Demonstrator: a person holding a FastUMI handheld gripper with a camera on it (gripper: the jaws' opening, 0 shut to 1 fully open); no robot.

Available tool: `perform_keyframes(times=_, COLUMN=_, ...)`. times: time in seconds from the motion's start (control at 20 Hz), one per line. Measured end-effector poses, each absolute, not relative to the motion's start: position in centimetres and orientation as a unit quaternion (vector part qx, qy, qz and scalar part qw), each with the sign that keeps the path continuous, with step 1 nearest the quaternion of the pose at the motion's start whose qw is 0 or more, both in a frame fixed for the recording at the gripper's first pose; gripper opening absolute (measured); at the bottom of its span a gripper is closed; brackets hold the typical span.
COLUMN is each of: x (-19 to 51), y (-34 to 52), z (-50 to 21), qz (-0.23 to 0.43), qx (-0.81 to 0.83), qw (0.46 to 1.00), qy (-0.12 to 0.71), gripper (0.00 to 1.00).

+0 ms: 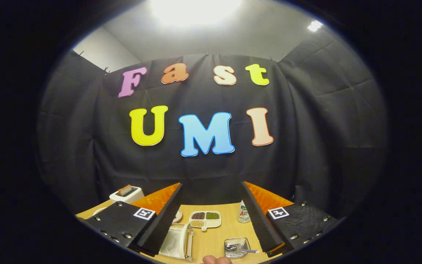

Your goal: Take the plate from the dish rack, then take the spoon from the basket and place it into the plate.

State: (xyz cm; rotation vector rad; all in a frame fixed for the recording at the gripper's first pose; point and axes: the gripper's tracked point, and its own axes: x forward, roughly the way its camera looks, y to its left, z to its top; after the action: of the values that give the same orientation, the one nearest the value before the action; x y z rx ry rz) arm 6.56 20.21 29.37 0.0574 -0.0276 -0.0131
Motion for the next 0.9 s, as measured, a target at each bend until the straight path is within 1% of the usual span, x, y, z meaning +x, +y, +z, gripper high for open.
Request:
perform_keyframes(times=0.15, x=7.6, y=22.7, z=28.1, qz=0.011, qx=0.042, qw=0.998, qy=0.055, gripper=0.96)
perform_keyframes(times=0.45, x=9.9, y=26.5, z=26.9, qz=0.044, qx=0.059, qw=0.986, qy=0.149, gripper=0.96)
perform_keyframes(times=0.6, x=10.6, y=29.1, z=25.5, qz=0.069, qx=0.072, qw=0.973, qy=0.21, gripper=0.96)
perform_keyframes(times=0.9, x=12.0, y=31.2, z=22.1, qz=0.064, qx=0.051, qw=0.949, qy=0.304, gripper=0.97)
